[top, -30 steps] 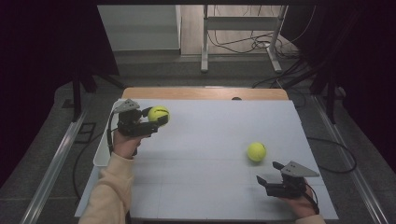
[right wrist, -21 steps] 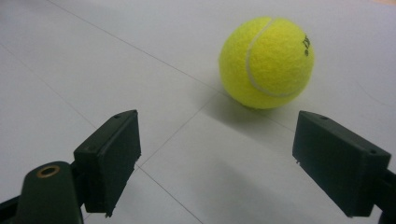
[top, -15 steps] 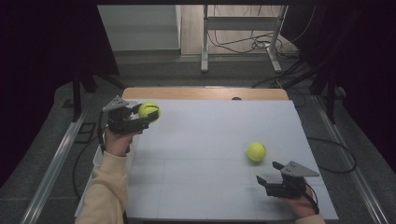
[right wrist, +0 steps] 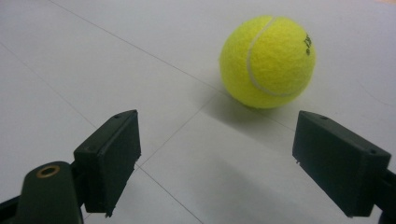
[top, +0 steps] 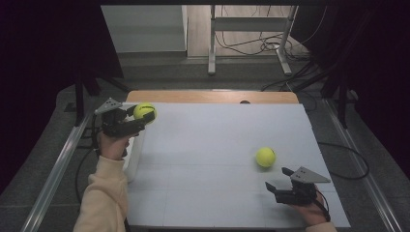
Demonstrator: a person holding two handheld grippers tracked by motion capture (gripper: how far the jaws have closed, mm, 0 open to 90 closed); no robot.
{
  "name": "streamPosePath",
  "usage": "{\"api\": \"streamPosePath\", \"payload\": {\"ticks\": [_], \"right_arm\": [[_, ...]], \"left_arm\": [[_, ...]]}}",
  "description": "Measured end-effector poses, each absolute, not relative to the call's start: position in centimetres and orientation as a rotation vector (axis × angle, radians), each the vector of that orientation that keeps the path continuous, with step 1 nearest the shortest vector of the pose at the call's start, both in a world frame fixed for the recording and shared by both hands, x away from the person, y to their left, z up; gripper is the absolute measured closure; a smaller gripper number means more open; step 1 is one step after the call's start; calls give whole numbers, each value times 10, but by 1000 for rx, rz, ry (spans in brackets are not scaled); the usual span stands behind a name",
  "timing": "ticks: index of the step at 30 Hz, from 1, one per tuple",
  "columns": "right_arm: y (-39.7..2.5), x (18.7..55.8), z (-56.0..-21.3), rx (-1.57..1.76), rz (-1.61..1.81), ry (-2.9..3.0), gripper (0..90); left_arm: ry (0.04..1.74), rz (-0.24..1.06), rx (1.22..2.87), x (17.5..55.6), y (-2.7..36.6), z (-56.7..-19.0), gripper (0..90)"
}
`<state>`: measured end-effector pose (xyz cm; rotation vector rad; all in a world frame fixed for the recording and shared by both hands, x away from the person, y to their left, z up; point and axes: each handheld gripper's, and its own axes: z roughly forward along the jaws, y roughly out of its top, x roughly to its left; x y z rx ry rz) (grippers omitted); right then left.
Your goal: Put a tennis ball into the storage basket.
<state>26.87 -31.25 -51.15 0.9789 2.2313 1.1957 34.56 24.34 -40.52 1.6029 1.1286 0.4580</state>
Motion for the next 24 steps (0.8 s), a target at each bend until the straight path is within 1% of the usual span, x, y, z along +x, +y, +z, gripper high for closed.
{"api": "streamPosePath", "payload": {"ticks": [9,16,24], "right_arm": [[-313,268,-511,983,1205,2223,161],[-314,268,-510,983,1205,2222,162],[-313,268,-510,979,1208,2223,162]], "left_arm": [[1181,487,1586,349,256,-405,263],[1248,504,1611,362,265,-407,263],[1291,529,1614,368,274,-406,263]]}}
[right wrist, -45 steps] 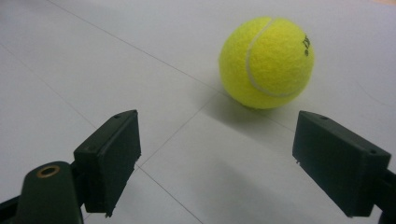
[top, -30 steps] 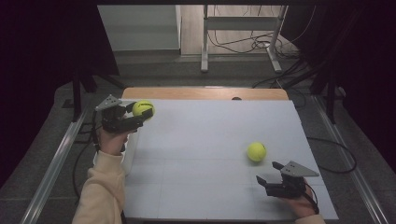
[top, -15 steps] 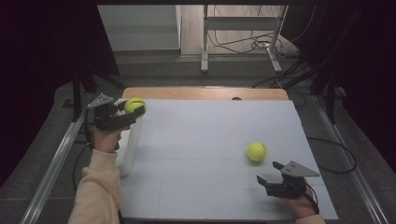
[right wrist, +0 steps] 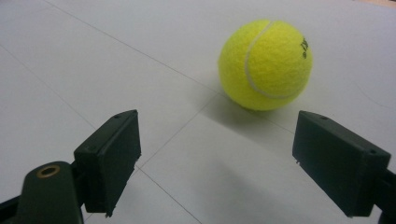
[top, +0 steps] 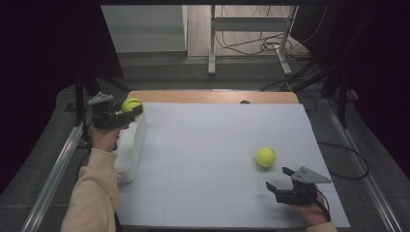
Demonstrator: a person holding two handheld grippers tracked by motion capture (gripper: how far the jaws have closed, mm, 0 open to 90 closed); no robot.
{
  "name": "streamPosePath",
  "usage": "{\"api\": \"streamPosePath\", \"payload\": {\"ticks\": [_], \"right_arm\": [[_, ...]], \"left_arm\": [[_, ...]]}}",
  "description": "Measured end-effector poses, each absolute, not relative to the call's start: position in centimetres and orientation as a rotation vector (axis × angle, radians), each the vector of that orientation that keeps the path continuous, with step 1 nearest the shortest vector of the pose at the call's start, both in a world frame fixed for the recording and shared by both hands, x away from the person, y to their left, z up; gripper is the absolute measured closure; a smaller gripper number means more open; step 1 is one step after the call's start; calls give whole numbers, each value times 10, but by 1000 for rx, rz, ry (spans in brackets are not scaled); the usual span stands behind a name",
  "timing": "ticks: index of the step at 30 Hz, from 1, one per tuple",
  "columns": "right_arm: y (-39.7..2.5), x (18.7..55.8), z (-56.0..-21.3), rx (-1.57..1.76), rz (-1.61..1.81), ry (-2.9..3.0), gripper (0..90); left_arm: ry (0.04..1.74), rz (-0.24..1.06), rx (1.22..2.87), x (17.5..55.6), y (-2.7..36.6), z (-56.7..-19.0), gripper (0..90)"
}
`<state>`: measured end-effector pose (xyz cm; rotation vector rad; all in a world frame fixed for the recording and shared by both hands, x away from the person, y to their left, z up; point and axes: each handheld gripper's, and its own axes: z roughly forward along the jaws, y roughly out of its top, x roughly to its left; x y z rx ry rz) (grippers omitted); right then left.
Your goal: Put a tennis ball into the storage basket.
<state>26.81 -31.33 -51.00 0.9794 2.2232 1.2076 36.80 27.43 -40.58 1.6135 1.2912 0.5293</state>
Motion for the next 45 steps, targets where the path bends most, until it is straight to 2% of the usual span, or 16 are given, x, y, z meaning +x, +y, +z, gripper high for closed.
{"api": "streamPosePath", "payload": {"ticks": [29,45], "right_arm": [[-312,268,-510,980,1209,2224,162],[-312,268,-510,981,1203,2226,162]], "left_arm": [[1431,523,1690,390,299,-415,262],[1470,508,1757,400,298,-427,262]]}}
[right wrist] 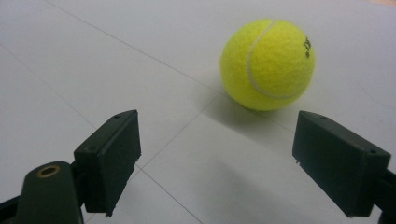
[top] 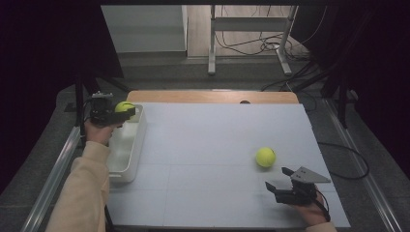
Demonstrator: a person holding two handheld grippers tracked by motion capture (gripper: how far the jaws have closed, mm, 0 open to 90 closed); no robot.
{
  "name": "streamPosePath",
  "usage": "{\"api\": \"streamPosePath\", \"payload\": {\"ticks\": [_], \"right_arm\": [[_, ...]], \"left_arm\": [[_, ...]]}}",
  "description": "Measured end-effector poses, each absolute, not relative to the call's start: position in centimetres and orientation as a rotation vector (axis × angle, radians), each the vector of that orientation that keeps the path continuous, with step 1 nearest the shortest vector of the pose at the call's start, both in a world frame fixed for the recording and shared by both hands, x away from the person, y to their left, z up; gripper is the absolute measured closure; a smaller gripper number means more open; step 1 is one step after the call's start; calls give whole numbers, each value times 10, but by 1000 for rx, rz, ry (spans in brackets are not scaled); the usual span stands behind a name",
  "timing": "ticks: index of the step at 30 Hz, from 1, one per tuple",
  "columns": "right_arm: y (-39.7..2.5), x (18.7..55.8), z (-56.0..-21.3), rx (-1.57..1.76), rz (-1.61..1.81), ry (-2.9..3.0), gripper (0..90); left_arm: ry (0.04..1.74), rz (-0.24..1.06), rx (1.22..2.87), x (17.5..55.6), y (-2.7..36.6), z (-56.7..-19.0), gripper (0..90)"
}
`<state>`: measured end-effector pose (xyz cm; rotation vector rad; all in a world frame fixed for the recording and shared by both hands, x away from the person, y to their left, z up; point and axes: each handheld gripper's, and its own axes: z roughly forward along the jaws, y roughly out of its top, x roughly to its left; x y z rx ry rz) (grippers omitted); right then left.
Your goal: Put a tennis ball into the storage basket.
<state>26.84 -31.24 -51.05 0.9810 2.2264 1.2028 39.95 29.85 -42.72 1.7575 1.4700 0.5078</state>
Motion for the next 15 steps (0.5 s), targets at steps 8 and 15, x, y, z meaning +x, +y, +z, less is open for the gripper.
{"api": "streamPosePath", "payload": {"ticks": [8,15], "right_arm": [[-313,268,-511,983,1205,2225,162],[-313,268,-511,983,1205,2226,162]], "left_arm": [[1494,485,1803,407,297,-438,262],[1523,474,1818,409,298,-443,261]]}}
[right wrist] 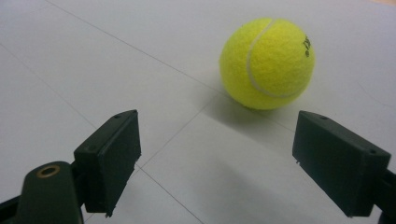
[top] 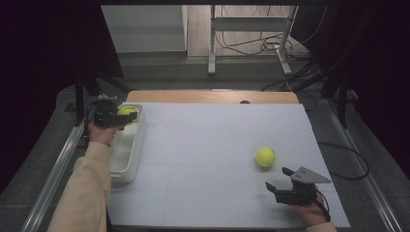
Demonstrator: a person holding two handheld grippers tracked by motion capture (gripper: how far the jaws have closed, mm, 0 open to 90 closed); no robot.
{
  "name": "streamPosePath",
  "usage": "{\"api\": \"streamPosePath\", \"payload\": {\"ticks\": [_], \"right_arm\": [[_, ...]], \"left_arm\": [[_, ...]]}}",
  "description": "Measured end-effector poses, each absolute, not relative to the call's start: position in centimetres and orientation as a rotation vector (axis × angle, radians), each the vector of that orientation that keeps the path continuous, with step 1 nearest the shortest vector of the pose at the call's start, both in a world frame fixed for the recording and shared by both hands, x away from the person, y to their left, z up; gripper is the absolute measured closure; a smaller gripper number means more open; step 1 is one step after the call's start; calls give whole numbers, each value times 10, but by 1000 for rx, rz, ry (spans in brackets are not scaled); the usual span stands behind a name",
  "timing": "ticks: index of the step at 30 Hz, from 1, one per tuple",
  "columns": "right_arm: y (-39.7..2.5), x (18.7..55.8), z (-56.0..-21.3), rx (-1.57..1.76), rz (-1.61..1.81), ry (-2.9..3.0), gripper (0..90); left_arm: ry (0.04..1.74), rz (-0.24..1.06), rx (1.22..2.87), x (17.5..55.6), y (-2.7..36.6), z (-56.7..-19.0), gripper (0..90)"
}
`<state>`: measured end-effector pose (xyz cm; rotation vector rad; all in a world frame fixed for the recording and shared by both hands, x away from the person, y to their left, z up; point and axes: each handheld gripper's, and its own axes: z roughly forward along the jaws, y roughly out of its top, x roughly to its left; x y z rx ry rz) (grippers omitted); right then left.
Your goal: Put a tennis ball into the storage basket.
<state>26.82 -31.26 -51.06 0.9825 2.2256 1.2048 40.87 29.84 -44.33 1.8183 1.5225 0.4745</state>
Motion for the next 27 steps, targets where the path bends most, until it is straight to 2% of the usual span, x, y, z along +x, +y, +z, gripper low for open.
{"api": "streamPosePath", "payload": {"ticks": [24,26,27], "right_arm": [[-313,268,-511,981,1200,2228,162],[-312,268,-511,980,1200,2230,162],[-312,268,-511,980,1199,2230,162]], "left_arm": [[1532,504,1855,410,295,-445,257],[1523,524,1845,410,295,-444,240],[1522,523,1831,409,295,-443,191]]}}
